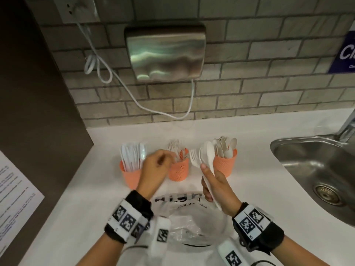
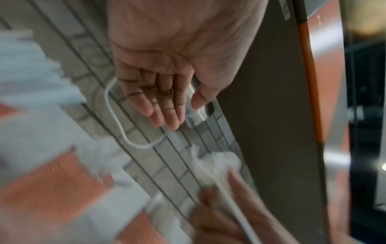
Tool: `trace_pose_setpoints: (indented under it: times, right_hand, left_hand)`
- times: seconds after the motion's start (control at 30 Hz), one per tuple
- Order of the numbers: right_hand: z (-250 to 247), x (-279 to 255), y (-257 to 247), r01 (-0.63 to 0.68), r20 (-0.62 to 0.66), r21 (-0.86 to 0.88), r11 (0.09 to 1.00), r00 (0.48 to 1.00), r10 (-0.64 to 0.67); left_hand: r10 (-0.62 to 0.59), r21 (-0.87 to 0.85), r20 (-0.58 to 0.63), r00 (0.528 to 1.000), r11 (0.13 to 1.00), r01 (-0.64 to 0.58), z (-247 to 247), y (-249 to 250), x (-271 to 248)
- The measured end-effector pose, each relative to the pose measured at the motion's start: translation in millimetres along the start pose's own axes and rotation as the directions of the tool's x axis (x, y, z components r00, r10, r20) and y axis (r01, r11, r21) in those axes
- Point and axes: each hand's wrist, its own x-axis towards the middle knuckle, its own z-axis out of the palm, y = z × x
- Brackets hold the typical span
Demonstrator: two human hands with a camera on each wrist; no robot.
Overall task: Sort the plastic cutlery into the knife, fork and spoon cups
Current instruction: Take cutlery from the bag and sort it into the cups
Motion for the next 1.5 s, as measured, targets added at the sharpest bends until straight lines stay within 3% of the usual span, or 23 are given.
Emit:
trace_pose_setpoints:
  times: [0.1,0.23,0.4,0.57,0.67,0.73,0.83,0.9,0.97,1.07,1.13,1.17,1.27,1.4,1.5]
  right_hand:
    - [10.3,-1.0,4.3,0.132,-0.046,-0.038,0.991,0.99,-0.134]
    - [17.0,-6.4,8.2,0.173,-0.031,-0.027,0.985,0.984,-0.174]
    - [15.6,-13.5,11.9,0.175,0.002,-0.07,0.982,0.984,-0.176]
    - [11.9,-17.6,16.1,0.174,0.001,-0.055,0.983,0.985,-0.175]
    - [9.8,-16.5,21.3,0.239,-0.063,-0.135,0.962,0.966,-0.249]
    - [7.1,-15.5,25.1,0.278,-0.084,-0.189,0.942,0.951,-0.298]
    - [3.9,-19.8,22.3,0.277,-0.052,-0.174,0.945,0.956,-0.29]
    - [3.0,-25.5,16.6,0.243,0.002,-0.142,0.96,0.97,-0.245]
    - [2.8,-29.7,13.7,0.176,0.052,-0.102,0.979,0.984,-0.172]
    - [3.9,-30.1,14.3,0.09,0.051,-0.055,0.994,0.995,-0.087]
    - [3.6,-30.0,15.0,0.037,0.032,-0.023,0.999,0.999,-0.037]
    - [2.6,-30.4,15.4,0.016,0.025,-0.012,1.0,1.0,-0.015]
    - [-1.0,-32.4,15.5,-0.02,0.019,-0.016,1.0,1.0,0.021]
    - [-0.8,-35.8,14.6,0.007,0.065,0.008,1.0,0.998,-0.007]
    - [0.8,-38.9,13.3,0.026,0.096,0.012,1.0,0.995,-0.027]
  left_hand:
    - [-0.07,-0.103,0.173,0.982,0.991,0.088,32.8,9.4,-29.0]
    - [-0.216,-0.265,0.137,0.967,0.933,0.246,58.1,8.2,-38.6]
    - [-0.389,-0.416,0.174,0.905,0.804,0.425,65.1,9.7,-41.7]
    - [-0.404,-0.532,0.201,0.892,0.72,0.446,66.8,13.7,-48.3]
    - [-0.411,-0.589,0.19,0.892,0.679,0.439,70.3,14.5,-50.2]
    - [-0.429,-0.639,0.231,0.873,0.61,0.469,69.6,15.1,-50.3]
    - [-0.431,-0.713,0.373,0.822,0.434,0.551,62.2,17.4,-49.6]
    - [-0.43,-0.716,0.414,0.802,0.391,0.579,57.8,17.1,-49.1]
    - [-0.423,-0.693,0.358,0.833,0.478,0.54,59.7,16.4,-50.5]
    - [-0.383,-0.572,0.053,0.922,0.745,0.342,70.0,17.3,-55.4]
    - [-0.323,-0.566,-0.153,0.934,0.804,0.185,72.1,18.0,-57.2]
    - [-0.313,-0.584,-0.201,0.928,0.799,0.143,70.8,18.9,-57.3]
    - [-0.36,-0.626,-0.168,0.918,0.758,0.183,65.5,20.8,-58.3]
    - [-0.346,-0.512,-0.009,0.938,0.808,0.292,74.4,22.6,-67.8]
    - [-0.369,-0.447,-0.006,0.929,0.832,0.328,82.5,16.5,-70.7]
